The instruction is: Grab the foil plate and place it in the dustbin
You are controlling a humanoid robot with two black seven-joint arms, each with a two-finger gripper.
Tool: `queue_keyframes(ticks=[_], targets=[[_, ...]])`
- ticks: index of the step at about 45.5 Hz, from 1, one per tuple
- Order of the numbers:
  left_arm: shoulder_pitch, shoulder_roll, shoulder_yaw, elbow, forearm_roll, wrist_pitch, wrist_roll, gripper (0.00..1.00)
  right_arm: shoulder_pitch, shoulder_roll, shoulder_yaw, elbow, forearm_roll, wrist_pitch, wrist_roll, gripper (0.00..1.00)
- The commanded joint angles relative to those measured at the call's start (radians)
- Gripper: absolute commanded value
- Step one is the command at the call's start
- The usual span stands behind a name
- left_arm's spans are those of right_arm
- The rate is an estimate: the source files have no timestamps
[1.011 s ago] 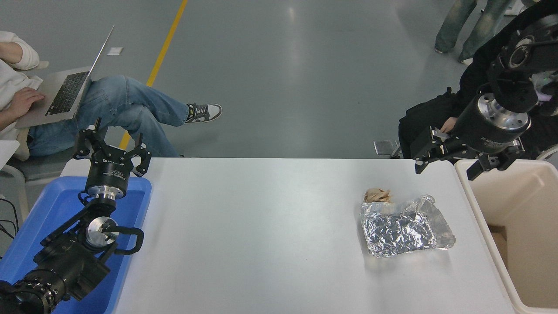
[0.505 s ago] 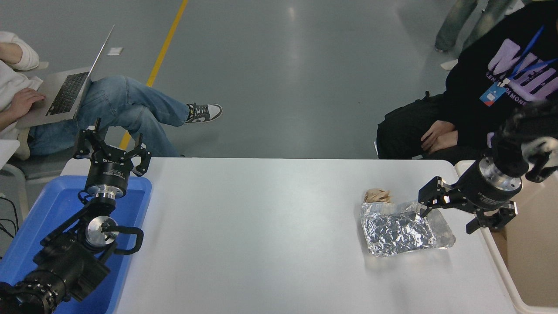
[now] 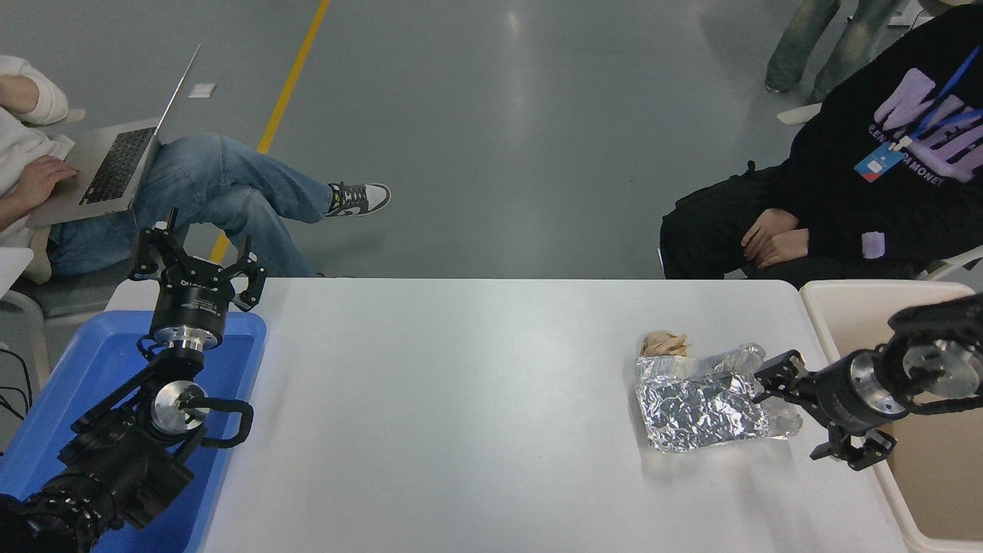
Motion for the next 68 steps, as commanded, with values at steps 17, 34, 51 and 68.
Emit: queue_keyframes(ticks=[17, 34, 51, 68], targets=[[0.001, 0.000, 0.000, 0.000, 0.001, 0.000, 0.000, 0.99, -0.186, 0.054, 0.257, -0.109, 0.053, -0.082, 0.000, 0.93], [0.000, 0.000, 0.000, 0.000, -0.001, 0.000, 0.000, 0.99, -0.238, 0.099, 0.302, -0.150, 0.086, -0.105, -0.002, 0.61], [0.000, 0.000, 0.000, 0.000, -0.001, 0.000, 0.000, 0.99, -0.233, 0.093, 0.300, -0.129, 0.149, -0.076, 0.000, 0.00], [0.000, 0.000, 0.000, 0.000, -0.001, 0.000, 0.000, 0.99, -0.227, 0.093, 0.294, -0.126, 0.139, -0.076, 0.000, 0.00]])
